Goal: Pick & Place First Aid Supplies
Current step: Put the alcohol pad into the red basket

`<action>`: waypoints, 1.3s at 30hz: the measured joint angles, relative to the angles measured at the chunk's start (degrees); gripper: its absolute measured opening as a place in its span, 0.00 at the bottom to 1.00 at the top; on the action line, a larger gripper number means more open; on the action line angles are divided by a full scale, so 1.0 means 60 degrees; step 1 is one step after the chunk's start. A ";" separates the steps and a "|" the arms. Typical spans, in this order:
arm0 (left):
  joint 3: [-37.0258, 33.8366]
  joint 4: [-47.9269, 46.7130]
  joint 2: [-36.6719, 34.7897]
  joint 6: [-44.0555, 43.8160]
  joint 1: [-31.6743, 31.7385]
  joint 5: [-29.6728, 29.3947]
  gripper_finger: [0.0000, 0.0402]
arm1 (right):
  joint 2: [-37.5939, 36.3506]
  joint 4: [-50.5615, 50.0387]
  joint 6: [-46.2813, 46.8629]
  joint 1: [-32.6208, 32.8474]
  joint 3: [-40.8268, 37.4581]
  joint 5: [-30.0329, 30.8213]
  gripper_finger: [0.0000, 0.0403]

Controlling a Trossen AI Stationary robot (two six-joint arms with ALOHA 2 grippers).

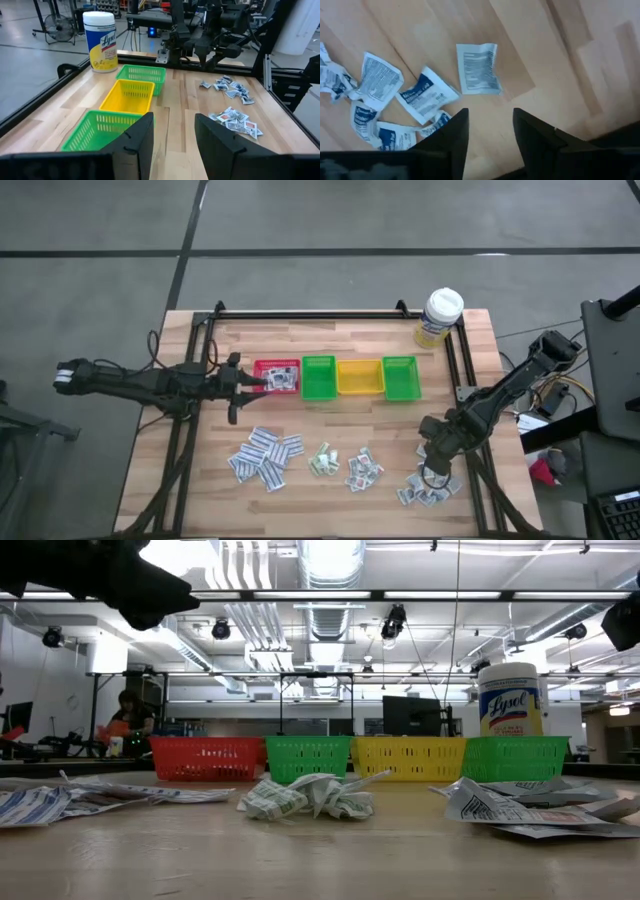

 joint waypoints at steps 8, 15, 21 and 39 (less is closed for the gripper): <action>-0.0471 -0.0085 -0.0799 -0.0154 -0.0030 0.0202 0.34 | 0.0004 0.0968 0.0462 -0.0283 -0.0734 -0.0062 0.46; -0.0777 -0.0117 -0.1086 -0.0166 -0.0047 0.0248 0.34 | 0.0004 0.0987 0.0876 -0.0316 -0.1169 -0.0067 0.48; -0.0970 0.0015 -0.1104 -0.0248 -0.0051 0.0251 0.34 | 0.0018 0.1482 0.0991 -0.0316 -0.1456 -0.0277 0.47; -0.0981 0.0110 -0.1104 -0.0276 -0.0055 0.0251 0.34 | 0.0010 0.2012 0.1690 -0.0314 -0.1988 0.0052 0.28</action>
